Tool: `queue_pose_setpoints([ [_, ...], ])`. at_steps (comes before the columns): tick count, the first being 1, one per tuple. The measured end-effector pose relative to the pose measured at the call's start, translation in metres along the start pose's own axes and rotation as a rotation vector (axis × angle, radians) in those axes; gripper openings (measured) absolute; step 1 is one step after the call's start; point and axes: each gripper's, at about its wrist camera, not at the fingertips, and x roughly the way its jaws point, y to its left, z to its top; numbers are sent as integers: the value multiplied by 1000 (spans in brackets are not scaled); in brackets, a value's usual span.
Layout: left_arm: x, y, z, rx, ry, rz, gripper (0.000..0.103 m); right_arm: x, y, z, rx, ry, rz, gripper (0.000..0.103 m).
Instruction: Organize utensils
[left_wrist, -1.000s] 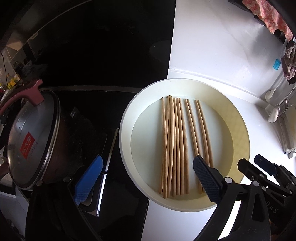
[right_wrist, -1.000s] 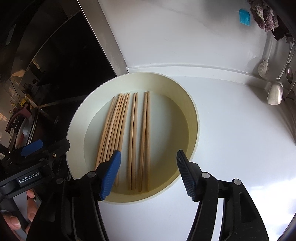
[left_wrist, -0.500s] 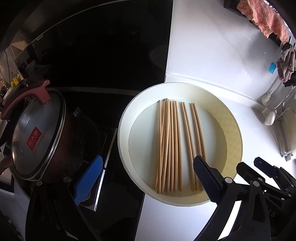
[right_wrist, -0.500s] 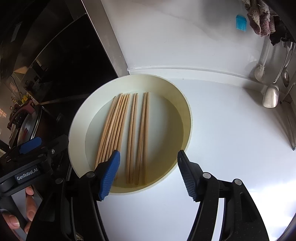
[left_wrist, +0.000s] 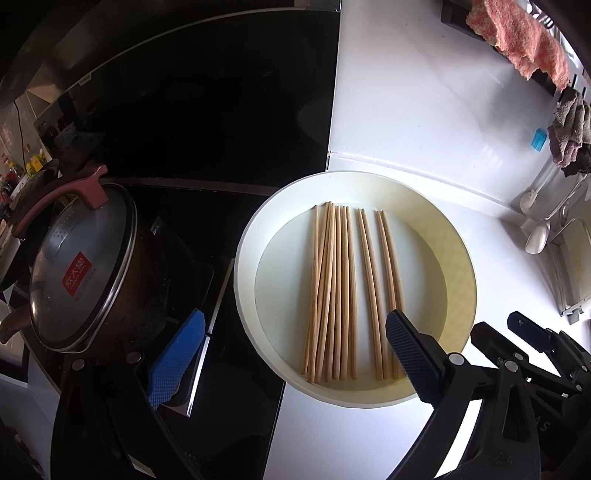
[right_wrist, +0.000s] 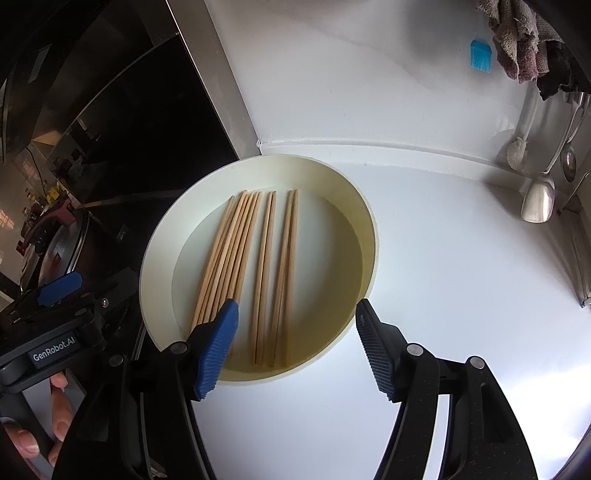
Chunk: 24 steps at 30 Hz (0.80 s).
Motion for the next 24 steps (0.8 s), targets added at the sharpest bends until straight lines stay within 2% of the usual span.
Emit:
queue_pose_setpoints([
  [24,1,3,6,17,11,-6,97,-4,1,-2,-3,-10,4,65],
])
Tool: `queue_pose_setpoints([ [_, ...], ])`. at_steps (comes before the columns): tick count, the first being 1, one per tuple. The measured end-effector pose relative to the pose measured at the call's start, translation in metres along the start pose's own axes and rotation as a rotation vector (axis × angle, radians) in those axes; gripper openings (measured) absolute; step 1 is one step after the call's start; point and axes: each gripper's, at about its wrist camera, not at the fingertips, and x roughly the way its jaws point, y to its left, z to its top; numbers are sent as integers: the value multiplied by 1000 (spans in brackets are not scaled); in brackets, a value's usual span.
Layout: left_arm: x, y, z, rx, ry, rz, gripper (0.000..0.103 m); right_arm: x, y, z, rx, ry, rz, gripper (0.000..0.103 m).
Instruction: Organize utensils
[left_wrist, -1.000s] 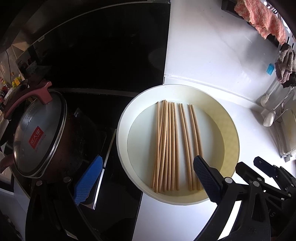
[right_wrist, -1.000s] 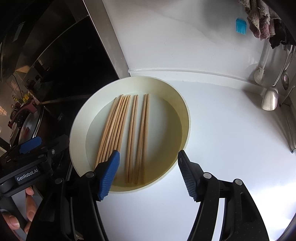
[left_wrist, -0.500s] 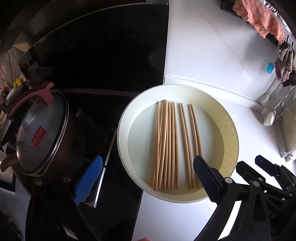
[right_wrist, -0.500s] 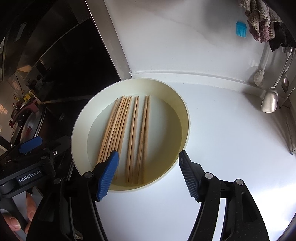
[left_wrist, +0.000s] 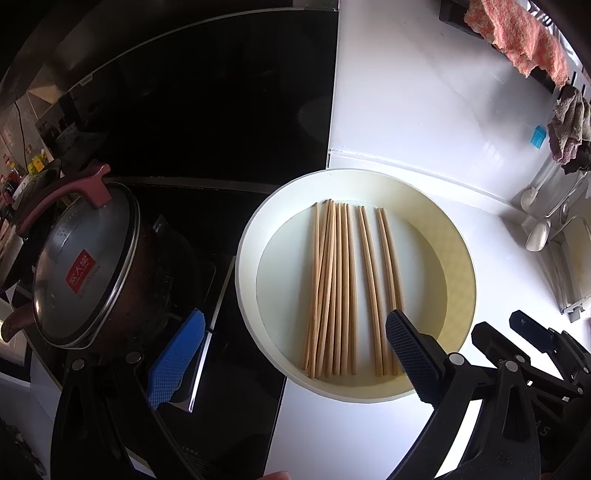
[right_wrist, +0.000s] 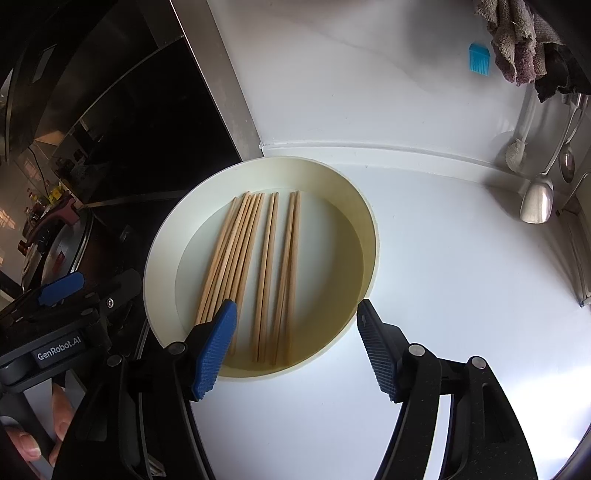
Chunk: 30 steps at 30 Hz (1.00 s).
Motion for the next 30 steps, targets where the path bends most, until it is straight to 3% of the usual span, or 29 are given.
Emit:
queue_pose_setpoints([
  [11,-3,1,-1,12,-21,-2,97,-1,1,0,1,-1,1,65],
  [30,1,6,0,-11,15,-2,97,-1,1,-1,2,-2,1,65],
])
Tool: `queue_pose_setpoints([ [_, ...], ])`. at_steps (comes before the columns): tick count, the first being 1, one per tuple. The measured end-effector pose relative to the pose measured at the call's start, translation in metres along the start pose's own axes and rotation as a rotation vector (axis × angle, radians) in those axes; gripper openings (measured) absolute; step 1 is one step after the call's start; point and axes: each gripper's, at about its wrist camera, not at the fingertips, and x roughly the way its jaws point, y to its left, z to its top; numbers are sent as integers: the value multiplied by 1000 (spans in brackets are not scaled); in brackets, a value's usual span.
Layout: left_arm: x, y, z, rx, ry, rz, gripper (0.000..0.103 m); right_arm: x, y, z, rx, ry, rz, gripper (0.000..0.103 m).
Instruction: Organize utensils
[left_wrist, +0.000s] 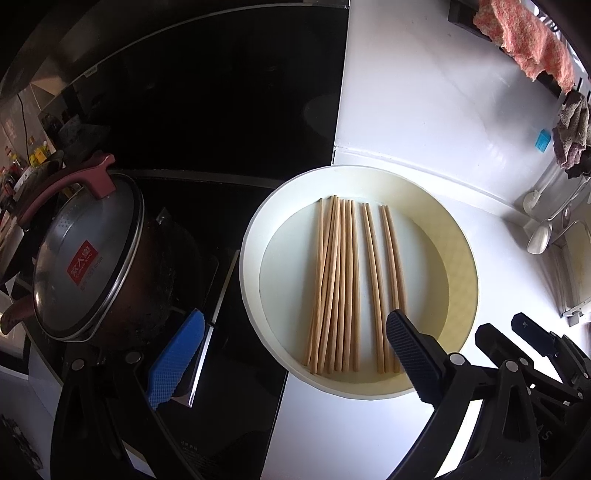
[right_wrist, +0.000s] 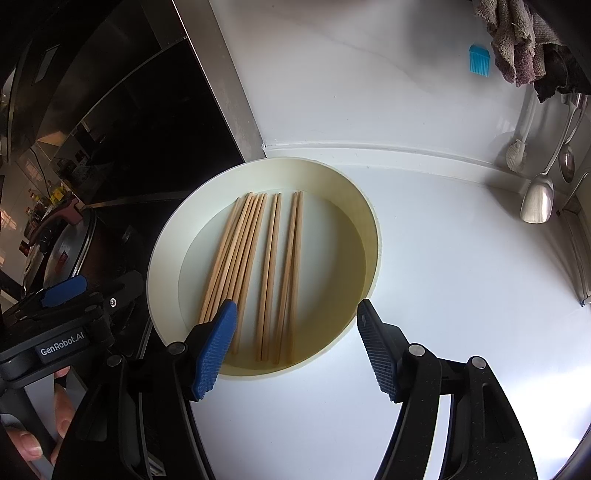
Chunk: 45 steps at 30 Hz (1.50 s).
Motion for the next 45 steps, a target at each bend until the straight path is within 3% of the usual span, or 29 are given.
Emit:
queue_pose_setpoints([
  [45,-4,-5,-2,22,0,3,97,-3,-3,-4,27,-7,15,67],
])
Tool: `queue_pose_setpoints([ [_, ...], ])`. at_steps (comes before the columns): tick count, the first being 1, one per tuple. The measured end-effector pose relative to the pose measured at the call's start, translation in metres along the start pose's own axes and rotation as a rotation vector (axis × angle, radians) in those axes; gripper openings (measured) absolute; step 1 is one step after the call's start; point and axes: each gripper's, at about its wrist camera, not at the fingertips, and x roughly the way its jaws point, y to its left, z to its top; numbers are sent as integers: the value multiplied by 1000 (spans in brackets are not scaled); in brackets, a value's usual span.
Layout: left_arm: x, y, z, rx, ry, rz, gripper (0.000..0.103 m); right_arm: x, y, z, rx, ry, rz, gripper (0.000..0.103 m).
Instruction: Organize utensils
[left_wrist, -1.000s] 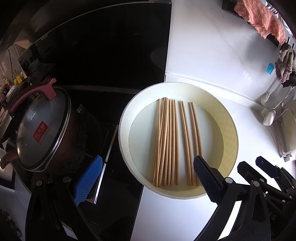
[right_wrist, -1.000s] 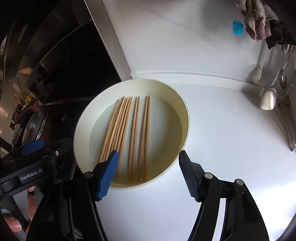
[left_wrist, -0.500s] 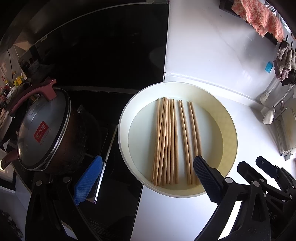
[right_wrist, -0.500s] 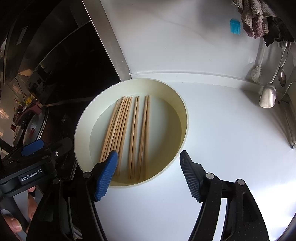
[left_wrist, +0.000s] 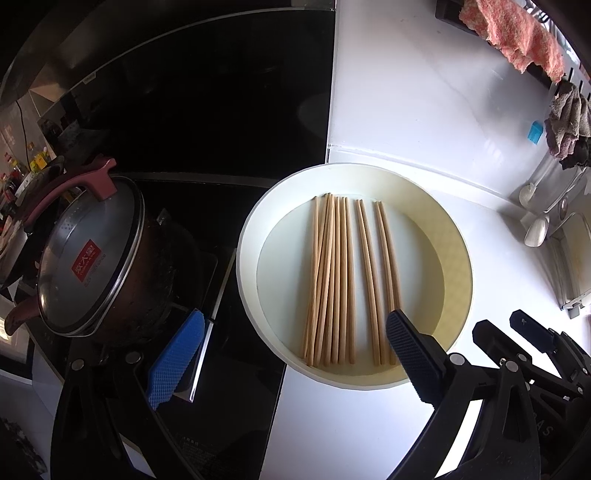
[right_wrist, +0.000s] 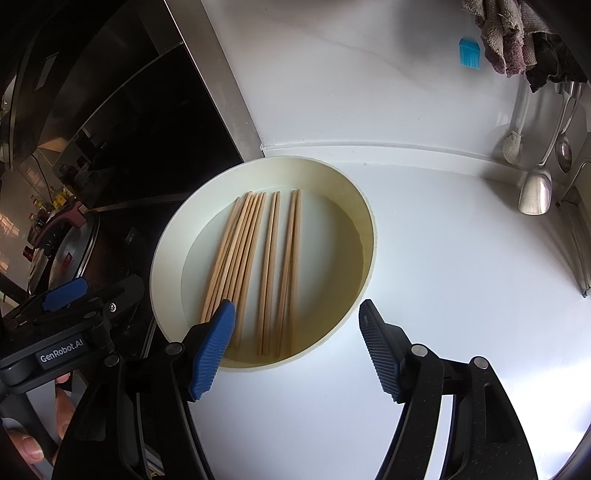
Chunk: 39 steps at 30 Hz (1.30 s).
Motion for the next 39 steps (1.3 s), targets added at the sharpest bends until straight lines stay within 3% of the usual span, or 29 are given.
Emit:
queue_pose_setpoints([
  [34,-5,1,2,18,-20,4,97,-2,-1,-2,-2,-4,0,67],
  [39,-8,3,1,21,-51,20,97,-2,-1,-2,-3,-4,-1,67],
])
